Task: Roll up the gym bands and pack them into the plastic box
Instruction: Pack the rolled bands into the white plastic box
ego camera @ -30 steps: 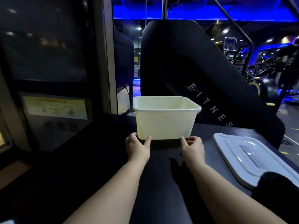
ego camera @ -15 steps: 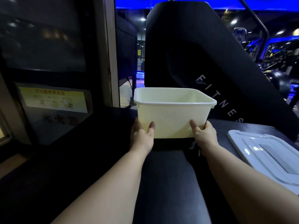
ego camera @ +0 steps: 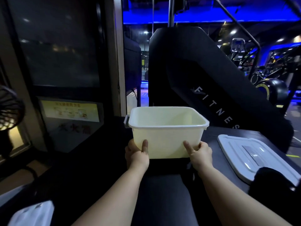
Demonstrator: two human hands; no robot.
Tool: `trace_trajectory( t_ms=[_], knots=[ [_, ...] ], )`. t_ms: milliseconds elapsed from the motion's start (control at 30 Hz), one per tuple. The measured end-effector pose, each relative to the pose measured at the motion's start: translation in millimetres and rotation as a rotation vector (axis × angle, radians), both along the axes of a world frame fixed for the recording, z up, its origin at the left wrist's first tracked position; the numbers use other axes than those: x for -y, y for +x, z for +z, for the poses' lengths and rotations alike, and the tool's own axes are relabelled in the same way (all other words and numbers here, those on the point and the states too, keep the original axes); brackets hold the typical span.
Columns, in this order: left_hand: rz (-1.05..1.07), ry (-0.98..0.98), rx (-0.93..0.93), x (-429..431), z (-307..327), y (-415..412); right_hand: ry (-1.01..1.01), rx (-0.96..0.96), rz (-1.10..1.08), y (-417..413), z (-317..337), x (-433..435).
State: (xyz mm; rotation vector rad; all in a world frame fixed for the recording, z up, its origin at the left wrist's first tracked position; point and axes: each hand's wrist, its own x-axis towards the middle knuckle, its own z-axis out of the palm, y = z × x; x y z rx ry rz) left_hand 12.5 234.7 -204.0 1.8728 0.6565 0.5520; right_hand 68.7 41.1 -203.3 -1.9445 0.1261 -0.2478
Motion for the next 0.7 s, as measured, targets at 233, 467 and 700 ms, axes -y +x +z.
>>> trace_trajectory(
  t_ms=[233, 467, 700],
  knots=[
    [-0.006, -0.002, 0.001, 4, 2, -67, -0.002, -0.015, 0.003, -66, 2, 5],
    [-0.024, 0.001, -0.014, 9, 8, -124, 0.013, 0.051, 0.001, -126, 5, 8],
    [-0.073, -0.015, 0.040, 7, 3, -162, -0.009, 0.048, 0.017, -158, -4, 23]
  ],
)
